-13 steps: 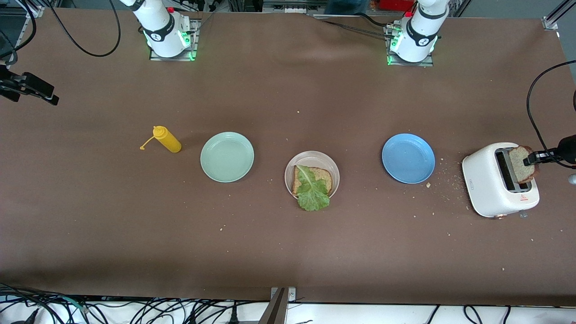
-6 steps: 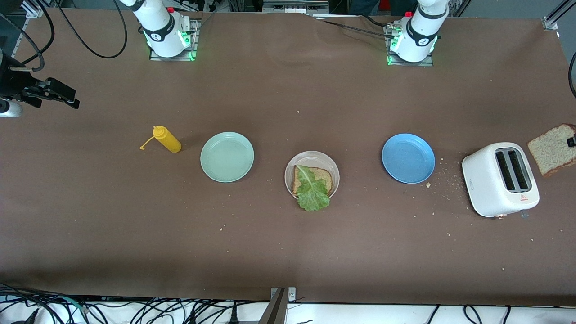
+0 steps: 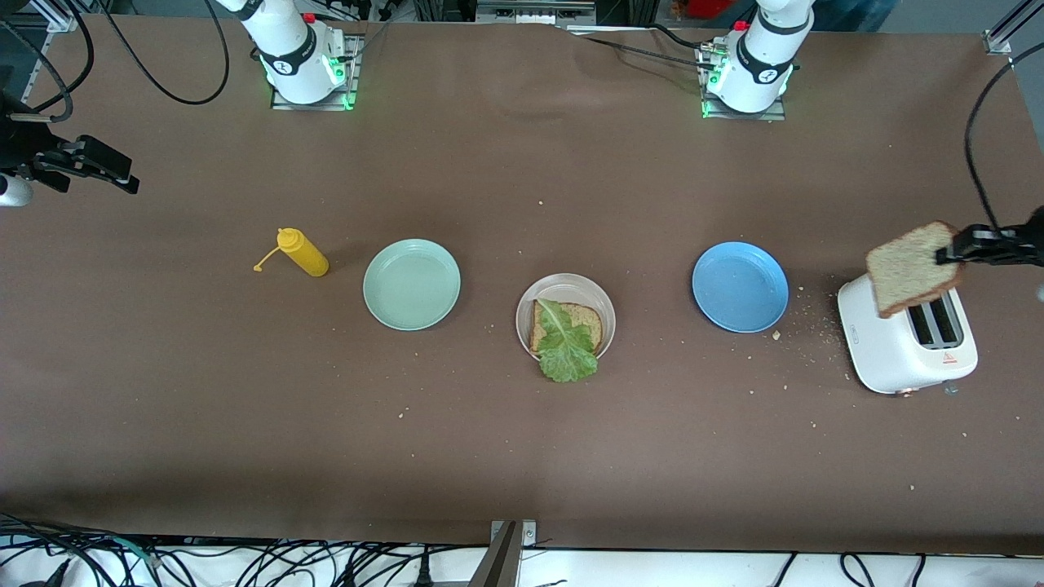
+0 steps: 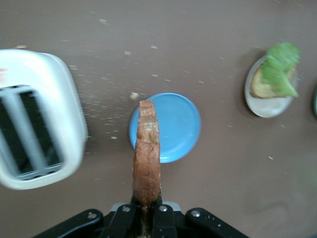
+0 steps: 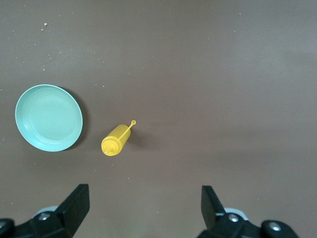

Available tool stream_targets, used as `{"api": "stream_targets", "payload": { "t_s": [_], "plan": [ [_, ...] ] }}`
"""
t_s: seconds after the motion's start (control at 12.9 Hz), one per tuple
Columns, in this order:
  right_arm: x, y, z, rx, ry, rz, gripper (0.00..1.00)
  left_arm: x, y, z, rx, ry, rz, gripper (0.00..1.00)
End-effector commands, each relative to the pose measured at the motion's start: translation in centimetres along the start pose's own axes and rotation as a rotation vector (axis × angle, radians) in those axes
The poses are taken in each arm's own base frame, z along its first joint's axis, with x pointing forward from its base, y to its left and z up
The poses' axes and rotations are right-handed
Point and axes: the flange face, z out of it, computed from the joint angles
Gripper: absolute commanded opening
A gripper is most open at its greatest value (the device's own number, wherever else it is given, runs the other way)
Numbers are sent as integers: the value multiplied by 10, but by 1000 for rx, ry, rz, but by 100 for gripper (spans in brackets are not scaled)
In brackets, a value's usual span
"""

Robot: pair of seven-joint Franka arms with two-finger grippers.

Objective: Make sandwich in beige plate with both arms
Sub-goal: 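Carry the bread slice with the left gripper over the beige plate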

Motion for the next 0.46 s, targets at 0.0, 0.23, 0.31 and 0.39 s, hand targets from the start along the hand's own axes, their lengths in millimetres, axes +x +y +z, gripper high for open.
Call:
{"api": "stream_targets", "payload": {
  "t_s": [0.0, 0.23, 0.31, 0.39],
  "plan": [
    [6, -13, 15, 16, -28, -31, 100, 24, 50, 37, -122, -71, 106, 0],
    [15, -15, 28, 14, -44, -37, 100, 62, 130, 117, -293, -183, 310, 0],
    [16, -17, 29, 14, -42, -41, 100, 69, 148, 135, -359, -199, 332, 0],
    [18, -18, 28, 12, -27, -43, 100, 76, 169, 164, -425, -243, 350, 0]
  ]
}}
